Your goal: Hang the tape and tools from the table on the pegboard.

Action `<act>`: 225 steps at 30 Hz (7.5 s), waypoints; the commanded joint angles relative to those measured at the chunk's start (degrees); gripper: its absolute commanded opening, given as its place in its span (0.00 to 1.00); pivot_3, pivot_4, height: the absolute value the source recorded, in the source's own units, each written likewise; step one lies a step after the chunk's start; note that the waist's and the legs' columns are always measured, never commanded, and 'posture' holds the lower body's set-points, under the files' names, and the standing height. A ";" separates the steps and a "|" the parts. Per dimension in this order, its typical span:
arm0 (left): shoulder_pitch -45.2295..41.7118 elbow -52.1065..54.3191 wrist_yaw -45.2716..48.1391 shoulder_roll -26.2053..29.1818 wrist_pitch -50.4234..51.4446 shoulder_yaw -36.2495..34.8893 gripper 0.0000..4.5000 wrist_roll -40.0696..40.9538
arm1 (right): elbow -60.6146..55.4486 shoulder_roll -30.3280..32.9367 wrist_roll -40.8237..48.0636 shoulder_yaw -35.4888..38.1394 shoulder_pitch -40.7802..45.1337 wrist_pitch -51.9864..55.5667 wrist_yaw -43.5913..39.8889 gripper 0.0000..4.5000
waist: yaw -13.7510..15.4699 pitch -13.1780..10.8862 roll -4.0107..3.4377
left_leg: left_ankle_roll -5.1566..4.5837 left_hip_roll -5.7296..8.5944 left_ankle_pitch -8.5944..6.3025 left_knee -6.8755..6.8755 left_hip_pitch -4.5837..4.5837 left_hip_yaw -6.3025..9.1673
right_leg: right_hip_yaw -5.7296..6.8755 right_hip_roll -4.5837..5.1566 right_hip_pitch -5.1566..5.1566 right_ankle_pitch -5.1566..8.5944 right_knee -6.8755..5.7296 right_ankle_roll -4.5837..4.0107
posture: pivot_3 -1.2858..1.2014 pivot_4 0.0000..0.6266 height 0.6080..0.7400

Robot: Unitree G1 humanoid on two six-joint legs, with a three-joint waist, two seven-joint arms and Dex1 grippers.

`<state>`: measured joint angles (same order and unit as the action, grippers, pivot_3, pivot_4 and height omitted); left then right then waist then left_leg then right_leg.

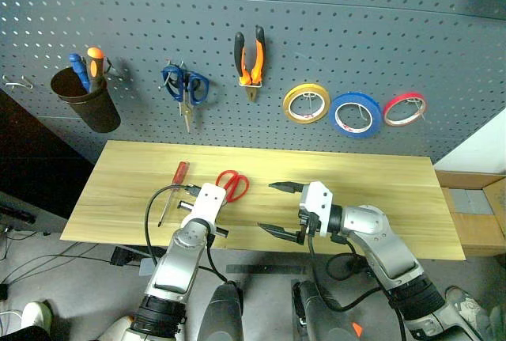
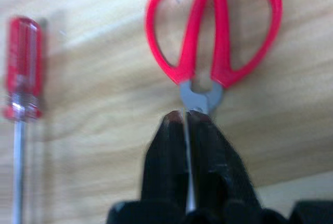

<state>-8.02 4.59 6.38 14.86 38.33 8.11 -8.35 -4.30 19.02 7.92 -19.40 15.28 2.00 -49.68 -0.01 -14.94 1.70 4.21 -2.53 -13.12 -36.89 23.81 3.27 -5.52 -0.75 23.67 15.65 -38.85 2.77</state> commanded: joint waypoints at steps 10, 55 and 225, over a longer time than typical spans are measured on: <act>-0.53 -3.11 5.58 2.75 -3.26 -1.57 0.57 1.98 | -0.20 -0.41 0.06 0.57 0.57 -1.97 0.35 1.00 | 0.05 0.00 0.00 | 0.00 0.00 0.00 0.00 0.00 0.00 | 0.02 0.01 0.00 -0.02 -0.01 -0.03 | 0.57 0.35 1.00; -4.18 -12.27 15.56 6.37 -5.71 -2.65 0.06 5.54 | 0.30 0.50 0.06 1.56 0.60 -2.91 1.48 1.00 | 0.00 0.04 0.00 | 0.00 0.00 0.00 -0.07 -0.03 0.00 | 0.03 0.01 -0.01 -0.04 -0.12 -0.06 | 0.56 0.36 1.00; -0.04 -0.38 2.55 -0.01 -22.19 -16.32 0.99 12.34 | -11.51 -6.66 8.77 7.04 3.11 5.00 13.42 1.00 | 1.46 4.70 0.36 | -0.03 -0.06 0.01 0.02 -0.86 -0.16 | -0.08 -0.07 -0.74 -0.04 -0.14 -0.10 | 0.59 0.25 1.00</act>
<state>-7.82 0.20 9.45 14.51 16.01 -7.88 4.30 -12.62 12.38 16.71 -12.18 18.43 6.82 -36.11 1.45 -10.25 2.06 4.18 -2.59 -13.11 -36.87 22.95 3.12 -5.60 -0.83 22.92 15.61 -39.00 2.67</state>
